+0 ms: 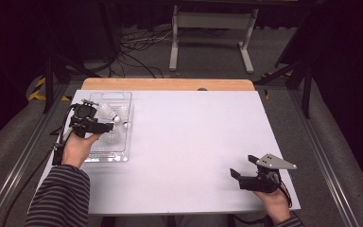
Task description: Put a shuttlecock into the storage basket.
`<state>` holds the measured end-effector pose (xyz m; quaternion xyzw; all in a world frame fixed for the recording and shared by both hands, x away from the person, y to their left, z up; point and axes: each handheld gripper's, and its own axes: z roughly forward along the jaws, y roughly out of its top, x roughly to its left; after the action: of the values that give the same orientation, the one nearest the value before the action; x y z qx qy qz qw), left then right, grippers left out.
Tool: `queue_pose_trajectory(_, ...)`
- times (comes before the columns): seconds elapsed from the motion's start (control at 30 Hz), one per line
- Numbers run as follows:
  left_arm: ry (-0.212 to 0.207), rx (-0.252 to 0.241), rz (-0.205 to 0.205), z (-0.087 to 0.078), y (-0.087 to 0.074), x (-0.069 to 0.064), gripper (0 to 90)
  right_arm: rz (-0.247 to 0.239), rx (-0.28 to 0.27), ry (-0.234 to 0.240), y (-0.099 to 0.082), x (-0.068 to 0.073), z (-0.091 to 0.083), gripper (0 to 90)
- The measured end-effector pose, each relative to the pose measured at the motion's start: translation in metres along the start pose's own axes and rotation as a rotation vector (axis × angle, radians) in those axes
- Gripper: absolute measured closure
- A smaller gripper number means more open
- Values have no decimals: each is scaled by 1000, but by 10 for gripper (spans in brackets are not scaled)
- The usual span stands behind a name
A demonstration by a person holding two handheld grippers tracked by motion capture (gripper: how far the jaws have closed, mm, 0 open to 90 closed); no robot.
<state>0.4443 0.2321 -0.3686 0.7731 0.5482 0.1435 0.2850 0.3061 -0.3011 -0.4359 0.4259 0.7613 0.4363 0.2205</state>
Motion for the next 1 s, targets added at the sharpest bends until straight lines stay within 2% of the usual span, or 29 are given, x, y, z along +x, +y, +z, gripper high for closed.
queue_pose_trajectory(0.5,-20,-15,26,-6,-6,-5,297,1,0,1,0,0,0,110)
queue_pose_trajectory(0.6,-27,-16,21,-6,-7,-6,293,2,-1,0,0,0,0,110)
queue_pose_trajectory(1.0,-42,-29,50,-10,-11,-10,282,4,-1,0,0,0,0,110)
